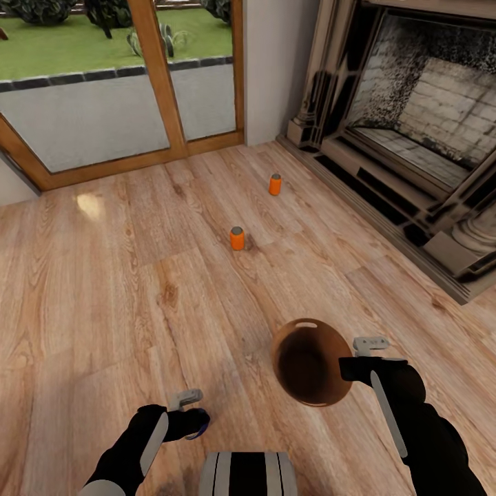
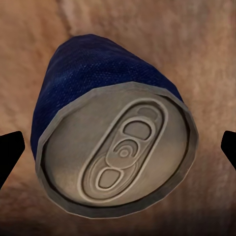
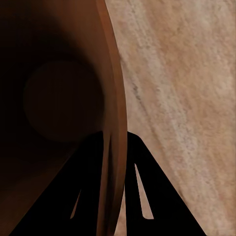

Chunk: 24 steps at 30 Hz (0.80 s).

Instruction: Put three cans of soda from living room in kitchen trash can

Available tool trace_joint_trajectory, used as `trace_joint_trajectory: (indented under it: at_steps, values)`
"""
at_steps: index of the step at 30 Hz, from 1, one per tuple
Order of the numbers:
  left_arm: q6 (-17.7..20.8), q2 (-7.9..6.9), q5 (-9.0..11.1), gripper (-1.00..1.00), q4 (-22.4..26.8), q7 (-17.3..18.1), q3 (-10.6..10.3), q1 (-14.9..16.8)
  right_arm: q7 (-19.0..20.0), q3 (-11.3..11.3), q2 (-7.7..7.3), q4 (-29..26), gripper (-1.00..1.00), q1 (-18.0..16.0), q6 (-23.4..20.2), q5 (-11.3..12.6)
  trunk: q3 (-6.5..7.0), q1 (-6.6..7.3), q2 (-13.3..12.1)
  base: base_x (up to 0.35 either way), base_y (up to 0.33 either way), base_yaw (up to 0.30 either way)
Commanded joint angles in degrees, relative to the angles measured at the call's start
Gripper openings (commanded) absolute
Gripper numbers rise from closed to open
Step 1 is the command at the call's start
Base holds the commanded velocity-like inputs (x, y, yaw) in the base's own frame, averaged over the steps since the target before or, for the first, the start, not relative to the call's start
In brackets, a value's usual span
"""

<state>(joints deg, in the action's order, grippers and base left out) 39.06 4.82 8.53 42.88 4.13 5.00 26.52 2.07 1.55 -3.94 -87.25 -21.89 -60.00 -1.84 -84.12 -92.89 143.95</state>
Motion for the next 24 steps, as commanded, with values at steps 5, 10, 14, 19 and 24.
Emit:
trace_joint_trajectory:
  at_steps: [5, 10, 14, 19, 24]
  values:
    - [-0.1, 0.02, 0.0, 1.0, 0.0, 0.0, -0.1, 0.0, 0.4, 0.0, 0.03, 0.5, -1.0, 0.0, 0.0, 0.8, 0.0, -0.15, 0.0, 0.0, 0.0, 0.0]
    - [-0.2, 0.02, 0.0, 1.0, 0.0, 0.0, -0.1, 0.0, 0.3, 0.0, 0.07, 0.5, -1.0, 0.0, 0.0, 0.8, 0.0, -0.15, 0.0, 0.0, 0.0, 0.0]
    - [-0.3, 0.02, 0.0, -1.0, 0.0, 0.0, -0.1, 0.0, 0.4, 0.0, 0.07, 0.5, -1.0, 0.0, 0.0, 0.8, 0.0, -0.15, 0.0, 0.0, 0.0, 0.0]
    - [-1.7, 0.02, 0.0, -1.0, 0.0, 0.1, -0.1, 0.0, 0.4, 0.0, 0.06, 0.5, -1.0, 0.0, 0.0, 0.8, 0.0, -0.15, 0.0, 0.0, 0.0, 0.0]
    - [-2.6, 0.02, 0.0, -1.0, 0.0, 0.2, -0.1, 0.0, 0.4, 0.0, 0.04, 0.5, -1.0, 0.0, 0.0, 0.8, 0.22, -0.12, 0.0, 0.0, 0.0, 0.0]
